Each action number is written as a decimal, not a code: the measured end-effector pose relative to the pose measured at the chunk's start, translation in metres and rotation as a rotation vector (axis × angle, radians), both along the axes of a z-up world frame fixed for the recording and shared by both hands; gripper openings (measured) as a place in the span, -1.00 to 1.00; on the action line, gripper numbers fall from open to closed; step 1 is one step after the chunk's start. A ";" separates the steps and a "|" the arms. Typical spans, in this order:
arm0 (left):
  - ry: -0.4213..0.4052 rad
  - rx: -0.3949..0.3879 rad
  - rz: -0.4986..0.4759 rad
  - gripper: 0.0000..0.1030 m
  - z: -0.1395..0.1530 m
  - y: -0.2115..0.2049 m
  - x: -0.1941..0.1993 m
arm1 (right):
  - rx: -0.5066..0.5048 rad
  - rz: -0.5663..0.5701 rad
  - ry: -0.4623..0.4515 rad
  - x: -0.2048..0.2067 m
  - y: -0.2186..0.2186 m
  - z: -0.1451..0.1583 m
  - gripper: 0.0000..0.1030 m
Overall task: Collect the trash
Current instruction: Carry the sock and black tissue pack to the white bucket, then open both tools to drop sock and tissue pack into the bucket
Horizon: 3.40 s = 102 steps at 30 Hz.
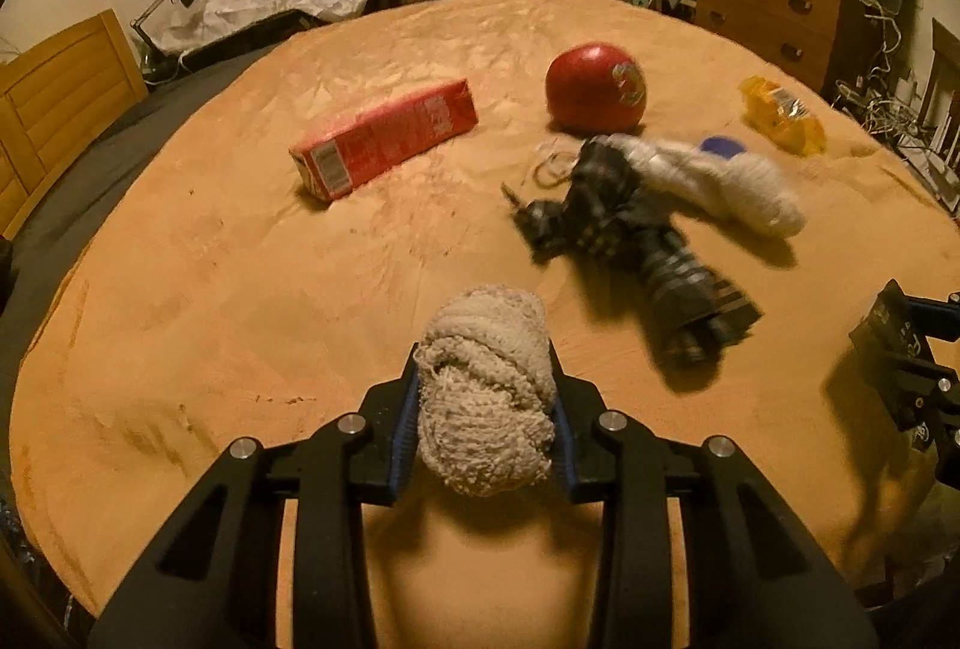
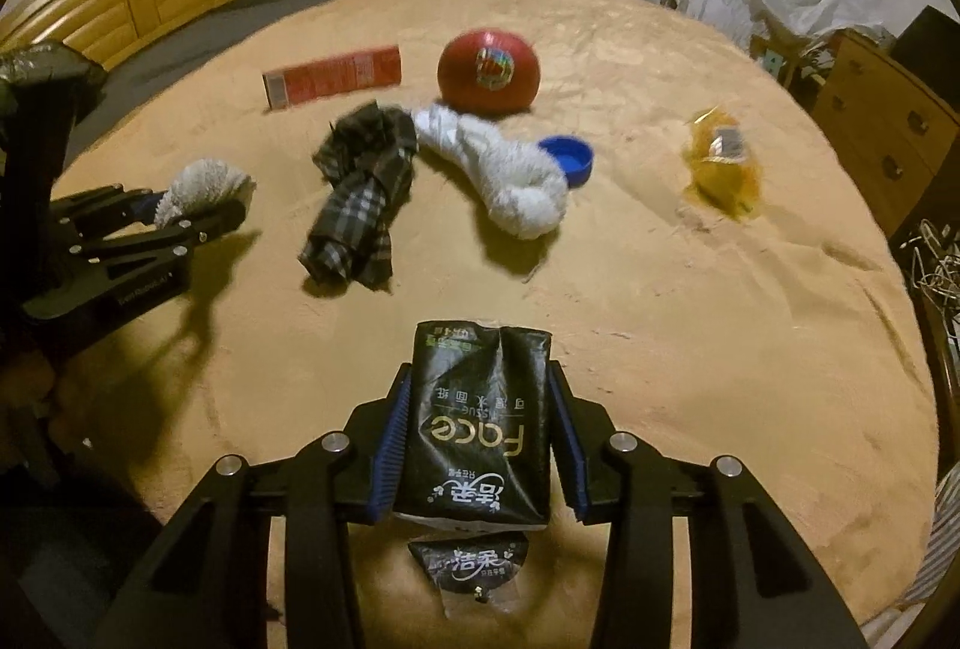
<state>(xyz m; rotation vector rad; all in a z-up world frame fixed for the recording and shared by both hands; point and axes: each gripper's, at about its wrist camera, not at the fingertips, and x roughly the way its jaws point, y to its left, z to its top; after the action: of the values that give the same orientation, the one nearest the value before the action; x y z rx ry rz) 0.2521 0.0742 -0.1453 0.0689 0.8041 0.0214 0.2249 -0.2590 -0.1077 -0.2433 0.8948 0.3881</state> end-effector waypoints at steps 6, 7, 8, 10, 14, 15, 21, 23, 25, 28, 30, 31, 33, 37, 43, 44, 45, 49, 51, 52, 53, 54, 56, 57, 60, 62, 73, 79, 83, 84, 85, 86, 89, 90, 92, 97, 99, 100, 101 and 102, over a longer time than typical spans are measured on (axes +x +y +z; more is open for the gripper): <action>-0.053 -0.003 -0.027 -0.34 0.029 -0.019 -0.020 | 0.062 -0.039 -0.093 -0.034 -0.022 0.040 -0.16; -0.064 -0.005 -0.035 -0.34 0.035 -0.025 -0.025 | 0.074 -0.048 -0.110 -0.041 -0.028 0.048 -0.15; -0.075 -0.003 -0.042 -0.34 0.041 -0.031 -0.029 | 0.087 -0.059 -0.131 -0.050 -0.036 0.057 -0.15; -0.093 -0.007 -0.060 -0.34 0.051 -0.043 -0.039 | 0.102 -0.080 -0.163 -0.061 -0.047 0.069 -0.15; -0.126 -0.014 -0.104 -0.34 0.068 -0.073 -0.053 | 0.133 -0.134 -0.228 -0.088 -0.080 0.095 -0.15; -0.133 -0.014 -0.115 -0.34 0.072 -0.080 -0.056 | 0.136 -0.145 -0.239 -0.093 -0.087 0.099 -0.15; -0.175 -0.025 -0.212 -0.34 0.091 -0.133 -0.077 | 0.152 -0.236 -0.322 -0.137 -0.136 0.127 -0.15; -0.189 -0.029 -0.242 -0.34 0.097 -0.150 -0.082 | 0.156 -0.266 -0.341 -0.151 -0.151 0.133 -0.15; -0.200 -0.033 -0.270 -0.34 0.102 -0.164 -0.086 | 0.157 -0.299 -0.360 -0.165 -0.168 0.139 -0.15; -0.219 -0.042 -0.313 -0.34 0.111 -0.188 -0.094 | 0.157 -0.349 -0.385 -0.186 -0.193 0.145 -0.15; -0.229 -0.047 -0.341 -0.34 0.116 -0.204 -0.100 | 0.158 -0.387 -0.403 -0.202 -0.212 0.150 -0.15; -0.237 -0.051 -0.364 -0.34 0.119 -0.215 -0.104 | 0.158 -0.402 -0.408 -0.210 -0.219 0.152 -0.15; -0.242 -0.065 -0.394 -0.34 0.125 -0.229 -0.110 | 0.160 -0.437 -0.419 -0.225 -0.238 0.156 -0.15; -0.260 -0.093 -0.474 -0.34 0.136 -0.266 -0.124 | 0.145 -0.515 -0.442 -0.256 -0.277 0.164 -0.15; -0.260 -0.137 -0.590 -0.34 0.147 -0.321 -0.140 | 0.127 -0.633 -0.468 -0.299 -0.340 0.175 -0.15; -0.256 -0.147 -0.604 -0.34 0.148 -0.330 -0.142 | 0.124 -0.648 -0.470 -0.305 -0.348 0.176 -0.15; -0.251 -0.156 -0.620 -0.34 0.148 -0.339 -0.143 | 0.121 -0.665 -0.468 -0.311 -0.359 0.176 -0.15; -0.226 -0.177 -0.660 -0.34 0.147 -0.366 -0.146 | 0.115 -0.721 -0.458 -0.325 -0.395 0.175 -0.15; -0.212 -0.181 -0.677 -0.34 0.144 -0.379 -0.147 | 0.119 -0.740 -0.445 -0.324 -0.410 0.172 -0.14; -0.207 -0.180 -0.686 -0.34 0.143 -0.384 -0.149 | 0.120 -0.749 -0.435 -0.324 -0.418 0.170 -0.14; -0.203 -0.179 -0.693 -0.34 0.143 -0.390 -0.152 | 0.123 -0.753 -0.427 -0.322 -0.423 0.168 -0.14; -0.197 -0.177 -0.700 -0.34 0.143 -0.394 -0.153 | 0.127 -0.758 -0.414 -0.322 -0.430 0.166 -0.14; -0.178 -0.177 -0.721 -0.34 0.138 -0.404 -0.154 | 0.133 -0.769 -0.393 -0.319 -0.441 0.161 -0.14; -0.170 -0.177 -0.732 -0.34 0.137 -0.407 -0.154 | 0.138 -0.771 -0.377 -0.316 -0.447 0.158 -0.14; -0.126 -0.180 -0.764 -0.34 0.127 -0.419 -0.155 | 0.146 -0.774 -0.340 -0.312 -0.460 0.149 -0.14; -0.102 -0.178 -0.780 -0.34 0.122 -0.426 -0.156 | 0.147 -0.774 -0.316 -0.309 -0.464 0.145 -0.14; -0.026 -0.163 -0.817 -0.34 0.103 -0.446 -0.162 | 0.167 -0.764 -0.223 -0.292 -0.475 0.122 -0.14; -0.019 -0.161 -0.810 -0.34 0.100 -0.447 -0.161 | 0.169 -0.765 -0.214 -0.290 -0.476 0.118 -0.14; -0.016 -0.160 -0.813 -0.34 0.101 -0.448 -0.161 | 0.168 -0.766 -0.215 -0.290 -0.475 0.118 -0.14; -0.015 -0.160 -0.815 -0.34 0.101 -0.448 -0.161 | 0.168 -0.767 -0.216 -0.289 -0.476 0.116 -0.14; -0.015 -0.159 -0.815 -0.34 0.100 -0.448 -0.161 | 0.168 -0.766 -0.215 -0.290 -0.475 0.118 -0.14; -0.016 -0.158 -0.814 -0.34 0.100 -0.448 -0.161 | 0.169 -0.766 -0.215 -0.290 -0.475 0.118 -0.14; -0.014 -0.160 -0.811 -0.34 0.100 -0.448 -0.162 | 0.170 -0.766 -0.214 -0.290 -0.474 0.118 -0.14; -0.013 -0.159 -0.809 -0.34 0.099 -0.447 -0.161 | 0.169 -0.765 -0.214 -0.289 -0.473 0.117 -0.14; -0.010 -0.158 -0.809 -0.34 0.098 -0.447 -0.161 | 0.172 -0.766 -0.213 -0.288 -0.473 0.115 -0.14; 0.000 -0.156 -0.808 -0.34 0.096 -0.448 -0.159 | 0.170 -0.768 -0.214 -0.290 -0.472 0.117 -0.14; 0.003 -0.154 -0.807 -0.34 0.095 -0.448 -0.158 | 0.170 -0.768 -0.215 -0.288 -0.473 0.116 -0.14; 0.005 -0.152 -0.808 -0.34 0.095 -0.447 -0.157 | 0.171 -0.768 -0.215 -0.287 -0.473 0.115 -0.13; 0.006 -0.149 -0.809 -0.33 0.094 -0.447 -0.157 | 0.171 -0.767 -0.215 -0.286 -0.473 0.114 -0.13; 0.010 -0.146 -0.812 -0.28 0.094 -0.448 -0.157 | 0.172 -0.767 -0.216 -0.286 -0.474 0.114 -0.13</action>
<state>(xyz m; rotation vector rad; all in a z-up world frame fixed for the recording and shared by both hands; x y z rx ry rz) 0.0956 -0.3737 -0.0518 0.2527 0.7385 -0.8039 -0.0615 -0.7329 0.0066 0.2186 0.6757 -0.2717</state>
